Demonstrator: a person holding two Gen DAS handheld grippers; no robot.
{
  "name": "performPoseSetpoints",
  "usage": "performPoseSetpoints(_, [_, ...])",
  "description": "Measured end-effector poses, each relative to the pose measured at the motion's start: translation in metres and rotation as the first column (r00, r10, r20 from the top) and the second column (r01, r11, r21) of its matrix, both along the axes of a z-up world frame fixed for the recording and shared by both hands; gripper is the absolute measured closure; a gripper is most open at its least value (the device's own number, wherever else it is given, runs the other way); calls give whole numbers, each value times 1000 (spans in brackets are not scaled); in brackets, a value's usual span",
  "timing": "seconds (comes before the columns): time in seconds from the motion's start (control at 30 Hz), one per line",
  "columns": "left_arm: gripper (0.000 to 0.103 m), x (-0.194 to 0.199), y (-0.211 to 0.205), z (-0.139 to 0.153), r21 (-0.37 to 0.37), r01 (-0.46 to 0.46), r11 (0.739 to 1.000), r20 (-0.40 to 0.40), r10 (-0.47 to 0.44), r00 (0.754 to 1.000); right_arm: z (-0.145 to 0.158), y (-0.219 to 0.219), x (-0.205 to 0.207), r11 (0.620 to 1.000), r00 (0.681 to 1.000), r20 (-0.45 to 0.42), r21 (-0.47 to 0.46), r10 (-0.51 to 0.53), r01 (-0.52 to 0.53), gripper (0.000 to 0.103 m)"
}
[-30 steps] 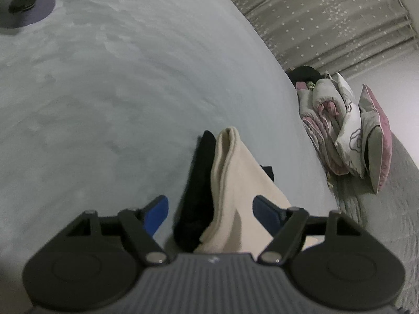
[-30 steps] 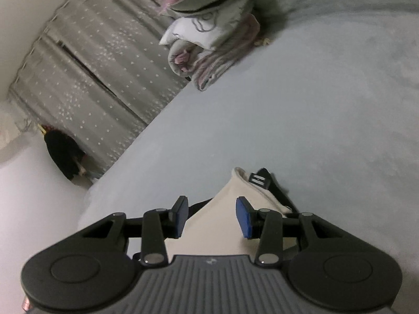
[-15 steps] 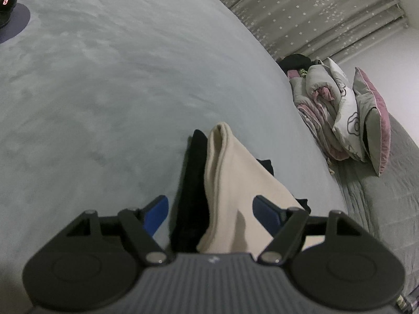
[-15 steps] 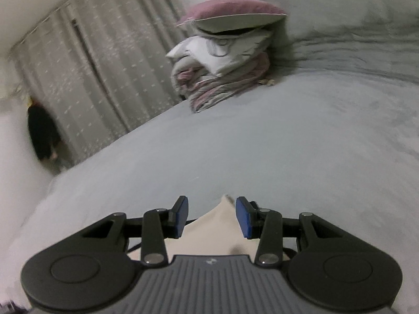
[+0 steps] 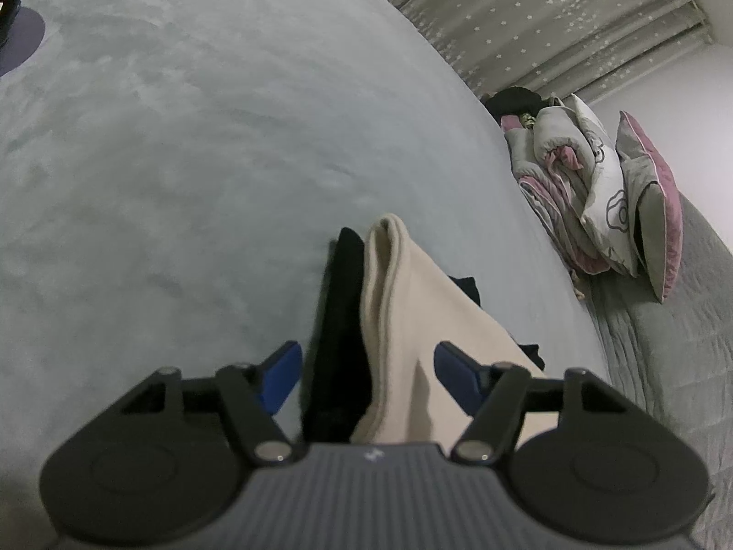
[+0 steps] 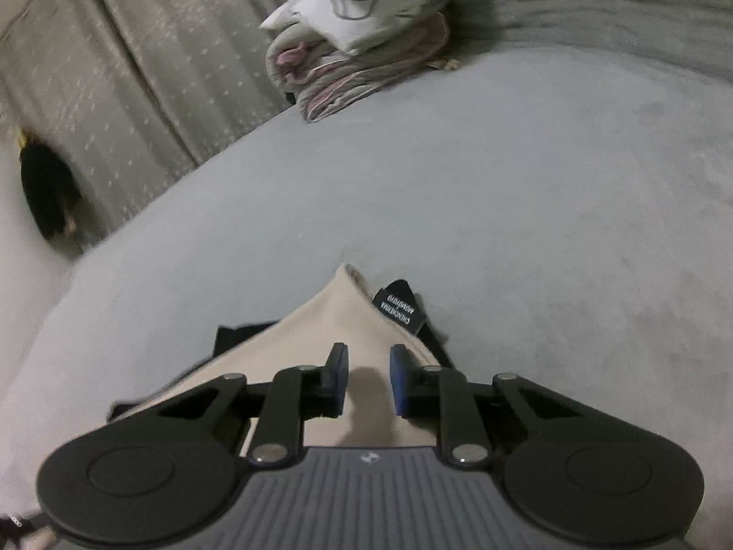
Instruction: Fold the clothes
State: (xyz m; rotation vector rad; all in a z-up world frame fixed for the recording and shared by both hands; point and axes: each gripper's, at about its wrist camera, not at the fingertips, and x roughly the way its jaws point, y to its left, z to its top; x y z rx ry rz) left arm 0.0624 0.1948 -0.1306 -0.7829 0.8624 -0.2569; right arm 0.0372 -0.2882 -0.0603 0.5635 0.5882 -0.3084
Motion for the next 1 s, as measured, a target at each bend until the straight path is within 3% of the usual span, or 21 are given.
performPoseSetpoints(0.2, [42, 3, 3, 0, -26, 3, 1000, -21, -3, 1000, 15, 14, -9, 999, 998, 50, 10, 42, -43, 79])
performPoseSetpoints(0.47, [43, 6, -3, -1, -47, 24, 999, -46, -27, 999, 29, 58, -10, 976, 974, 95, -88, 206, -198, 76])
performPoseSetpoints(0.8, [76, 2, -12, 0, -3, -6, 1000, -54, 6, 999, 27, 123, 1, 889, 895, 87, -196, 437, -414, 74])
performPoseSetpoints(0.9, [81, 0, -15, 7, -13, -24, 1000, -32, 23, 999, 21, 139, 7, 853, 867, 53, -217, 496, -475, 75])
performPoseSetpoints(1.0, [82, -4, -16, 19, -28, -32, 999, -1, 32, 999, 10, 143, 14, 847, 863, 18, -205, 505, -491, 80])
